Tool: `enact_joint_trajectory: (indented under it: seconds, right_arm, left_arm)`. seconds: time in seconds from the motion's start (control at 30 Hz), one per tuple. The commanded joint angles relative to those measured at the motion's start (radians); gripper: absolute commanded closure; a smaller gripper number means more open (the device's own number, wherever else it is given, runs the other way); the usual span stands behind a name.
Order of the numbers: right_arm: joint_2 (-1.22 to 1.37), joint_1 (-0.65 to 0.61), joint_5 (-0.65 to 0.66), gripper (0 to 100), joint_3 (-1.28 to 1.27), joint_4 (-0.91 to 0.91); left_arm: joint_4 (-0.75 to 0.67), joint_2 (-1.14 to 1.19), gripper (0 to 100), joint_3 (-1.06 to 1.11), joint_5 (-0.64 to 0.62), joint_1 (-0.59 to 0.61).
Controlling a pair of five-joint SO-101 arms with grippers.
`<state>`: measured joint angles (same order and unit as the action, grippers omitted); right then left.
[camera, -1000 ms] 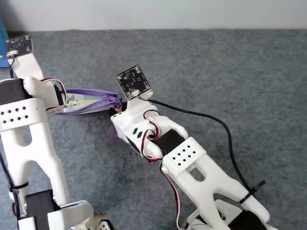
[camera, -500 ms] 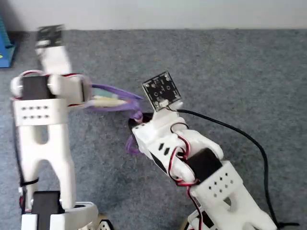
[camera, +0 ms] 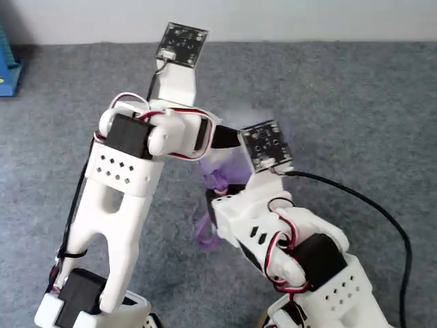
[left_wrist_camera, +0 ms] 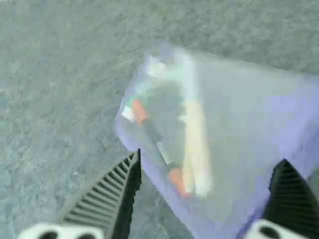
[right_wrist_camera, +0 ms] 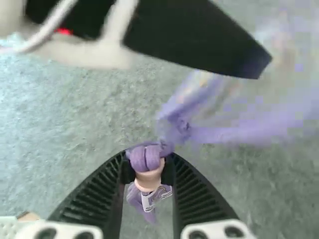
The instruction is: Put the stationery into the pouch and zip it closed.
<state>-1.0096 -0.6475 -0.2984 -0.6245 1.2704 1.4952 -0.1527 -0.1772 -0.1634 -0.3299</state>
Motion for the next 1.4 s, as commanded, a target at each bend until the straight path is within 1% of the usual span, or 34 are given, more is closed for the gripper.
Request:
enact_joint_trajectory:
  seconds: [0.0,0.07,0.17,0.3,0.4,0.57,0.73,0.87,0.97,1.2,1.3,1.37]
  right_arm:
    - [-0.030,0.054,-0.017,99.1,0.011,0.025]
    - [-0.038,0.087,-0.015,99.1,0.011,0.027]
    - [-0.041,0.128,0.026,99.1,0.012,0.027]
    - [-0.041,0.199,0.089,99.1,0.020,0.027]
    - [-0.041,0.243,0.150,99.1,0.025,0.027]
    - [-0.031,0.271,0.249,99.1,0.120,0.025]
    - [-0.030,0.272,0.315,99.1,0.180,0.022]
    - [-0.030,0.272,0.358,99.1,0.216,0.018]
    - [-0.030,0.272,0.391,99.1,0.244,0.018]
    - [-0.030,0.303,0.443,99.1,0.256,0.016]
    - [-0.030,0.303,0.454,99.1,0.256,0.021]
    - [-0.030,0.303,0.465,99.1,0.256,0.019]
  left_arm:
    - [-0.029,-0.011,61,-0.054,0.003,-0.009]
    - [-0.015,-0.021,61,-0.059,-0.017,0.021]
    - [0.051,-0.068,61,-0.073,-0.015,0.077]
    - [0.172,-0.107,61,-0.068,0.114,0.120]
    - [0.207,-0.117,61,-0.016,0.175,0.133]
    - [0.201,-0.121,61,0.077,0.292,0.123]
    - [0.199,-0.178,61,0.085,0.338,0.075]
    - [0.192,-0.230,61,0.157,0.370,0.028]
    - [0.112,-0.310,61,0.262,0.364,0.003]
    - [-0.334,-0.466,61,0.622,0.253,-0.031]
    - [-0.477,-0.468,63,0.713,0.181,-0.051]
    - [-0.542,-0.468,63,0.745,0.158,-0.063]
